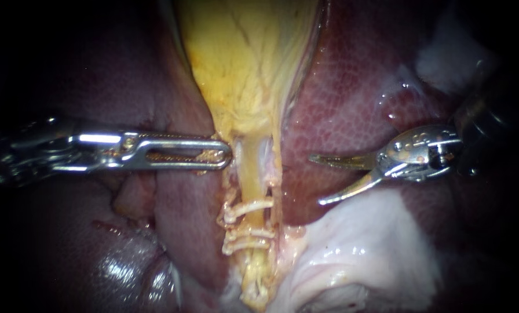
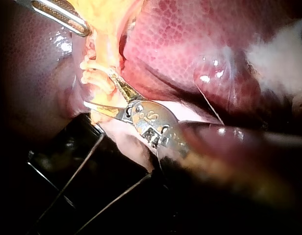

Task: Go to the cutting position left tube

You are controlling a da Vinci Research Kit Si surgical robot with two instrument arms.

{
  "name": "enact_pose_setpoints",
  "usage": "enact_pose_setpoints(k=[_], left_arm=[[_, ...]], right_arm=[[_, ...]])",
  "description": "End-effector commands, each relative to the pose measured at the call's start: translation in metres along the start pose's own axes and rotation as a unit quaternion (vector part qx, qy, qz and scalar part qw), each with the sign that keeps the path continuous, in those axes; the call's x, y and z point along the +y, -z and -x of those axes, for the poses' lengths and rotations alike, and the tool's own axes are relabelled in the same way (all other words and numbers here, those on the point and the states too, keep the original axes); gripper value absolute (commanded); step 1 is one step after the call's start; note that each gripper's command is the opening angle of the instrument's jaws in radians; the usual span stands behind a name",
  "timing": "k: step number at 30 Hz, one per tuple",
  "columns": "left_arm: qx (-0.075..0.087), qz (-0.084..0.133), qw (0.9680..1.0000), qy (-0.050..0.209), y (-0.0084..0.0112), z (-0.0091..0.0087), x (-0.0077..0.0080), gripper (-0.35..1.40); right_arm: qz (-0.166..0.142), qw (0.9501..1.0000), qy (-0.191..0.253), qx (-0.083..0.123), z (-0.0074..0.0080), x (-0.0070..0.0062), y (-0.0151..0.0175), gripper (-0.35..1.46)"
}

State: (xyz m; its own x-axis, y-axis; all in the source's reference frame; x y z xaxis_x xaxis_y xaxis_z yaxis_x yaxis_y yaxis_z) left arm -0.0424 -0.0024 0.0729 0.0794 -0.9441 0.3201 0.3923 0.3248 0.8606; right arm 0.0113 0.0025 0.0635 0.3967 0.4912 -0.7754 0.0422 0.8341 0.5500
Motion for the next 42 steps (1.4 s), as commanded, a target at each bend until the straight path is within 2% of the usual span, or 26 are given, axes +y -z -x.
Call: enact_pose_setpoints(k=[1,4,9,13,16,19,22,27,33,37,42], left_arm=[[0.001,-0.001,1.0000,0.000,0.0002,0.0002,-0.0001,-0.35],[0.004,-0.006,1.0000,0.003,0.0015,0.0012,-0.0003,-0.35],[-0.002,0.001,0.9999,0.011,0.0047,0.0036,-0.0010,-0.35],[-0.009,0.001,0.9998,0.017,0.0066,0.0044,-0.0018,-0.35],[-0.010,0.000,0.9998,0.015,0.0069,0.0044,-0.0021,-0.35],[-0.011,0.000,0.9998,0.015,0.0069,0.0044,-0.0022,-0.35],[-0.011,0.000,0.9998,0.015,0.0069,0.0044,-0.0022,-0.35],[-0.010,0.000,0.9998,0.015,0.0070,0.0044,-0.0021,-0.35],[-0.011,0.001,0.9998,0.015,0.0072,0.0043,-0.0018,-0.35],[-0.011,0.001,0.9998,0.015,0.0073,0.0043,-0.0018,-0.35],[-0.011,0.001,0.9998,0.015,0.0073,0.0043,-0.0018,-0.35]], right_arm=[[0.000,1.0000,0.000,0.000,0.0000,0.0000,0.0000,1.43],[0.001,1.0000,0.000,0.000,0.0000,0.0001,-0.0001,1.43],[0.001,1.0000,0.000,0.000,0.0001,0.0001,-0.0001,1.43],[0.001,1.0000,0.000,0.000,0.0002,0.0001,-0.0002,1.43],[-0.003,1.0000,0.001,0.000,0.0005,0.0000,-0.0007,1.43],[-0.016,0.9998,0.008,0.000,0.0016,-0.0002,-0.0023,1.43],[-0.031,0.9995,0.001,-0.002,0.0035,-0.0005,-0.0047,1.43],[-0.055,0.9980,-0.016,-0.029,0.0075,-0.0008,-0.0086,1.43],[-0.069,0.9959,-0.037,-0.046,0.0115,-0.0003,-0.0105,1.43],[-0.073,0.9951,-0.043,-0.050,0.0127,0.0000,-0.0114,1.43],[-0.076,0.9946,-0.048,-0.052,0.0132,0.0003,-0.0125,1.43]])
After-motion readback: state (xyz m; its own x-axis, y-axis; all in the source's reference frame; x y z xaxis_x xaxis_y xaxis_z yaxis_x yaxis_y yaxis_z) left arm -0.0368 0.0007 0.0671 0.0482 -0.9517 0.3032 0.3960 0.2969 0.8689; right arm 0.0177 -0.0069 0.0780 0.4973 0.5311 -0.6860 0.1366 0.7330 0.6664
